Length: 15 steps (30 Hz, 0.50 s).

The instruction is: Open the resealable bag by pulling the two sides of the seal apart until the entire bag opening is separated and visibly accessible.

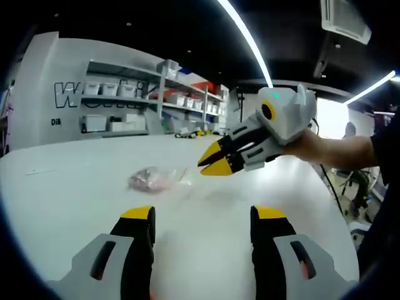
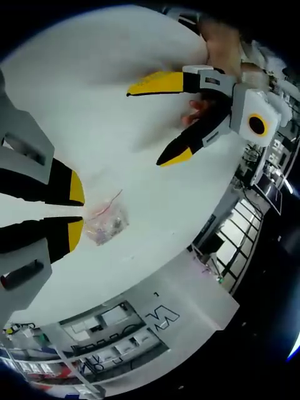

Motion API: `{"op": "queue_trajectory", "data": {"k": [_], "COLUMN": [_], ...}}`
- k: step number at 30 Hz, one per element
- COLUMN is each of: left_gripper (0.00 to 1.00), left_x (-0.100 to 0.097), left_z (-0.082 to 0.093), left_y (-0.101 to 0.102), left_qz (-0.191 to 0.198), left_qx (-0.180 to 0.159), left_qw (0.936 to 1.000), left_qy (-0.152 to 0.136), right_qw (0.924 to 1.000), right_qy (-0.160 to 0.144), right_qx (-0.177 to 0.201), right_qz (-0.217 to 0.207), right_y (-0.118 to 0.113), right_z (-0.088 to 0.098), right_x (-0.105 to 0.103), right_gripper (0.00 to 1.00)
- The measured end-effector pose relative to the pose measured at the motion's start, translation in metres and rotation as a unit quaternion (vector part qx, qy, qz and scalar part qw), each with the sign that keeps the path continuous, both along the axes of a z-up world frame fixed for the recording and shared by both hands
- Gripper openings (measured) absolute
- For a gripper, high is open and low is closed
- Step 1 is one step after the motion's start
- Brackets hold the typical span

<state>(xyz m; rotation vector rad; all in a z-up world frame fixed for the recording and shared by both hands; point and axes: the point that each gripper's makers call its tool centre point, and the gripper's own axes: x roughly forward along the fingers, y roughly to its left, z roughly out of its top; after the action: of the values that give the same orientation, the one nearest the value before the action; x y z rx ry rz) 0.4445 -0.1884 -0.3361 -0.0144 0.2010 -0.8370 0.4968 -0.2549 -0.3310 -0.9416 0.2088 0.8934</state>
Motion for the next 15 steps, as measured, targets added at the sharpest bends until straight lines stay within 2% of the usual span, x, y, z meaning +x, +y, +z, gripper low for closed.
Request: {"op": "queue_trajectory", "data": {"k": [15], "left_gripper": [0.61], "left_x": [0.002], "left_z": [-0.001], "left_y": [0.001], "left_qz": [0.001], "left_qx": [0.001], "left_qw": [1.0000], "left_qy": [0.000], "right_qw": [0.9992], "right_qy": [0.014], "right_qx": [0.031], "right_qz": [-0.019], "right_y": [-0.016], "right_z": [-0.008], "right_x": [-0.011], "right_gripper": [0.04]}}
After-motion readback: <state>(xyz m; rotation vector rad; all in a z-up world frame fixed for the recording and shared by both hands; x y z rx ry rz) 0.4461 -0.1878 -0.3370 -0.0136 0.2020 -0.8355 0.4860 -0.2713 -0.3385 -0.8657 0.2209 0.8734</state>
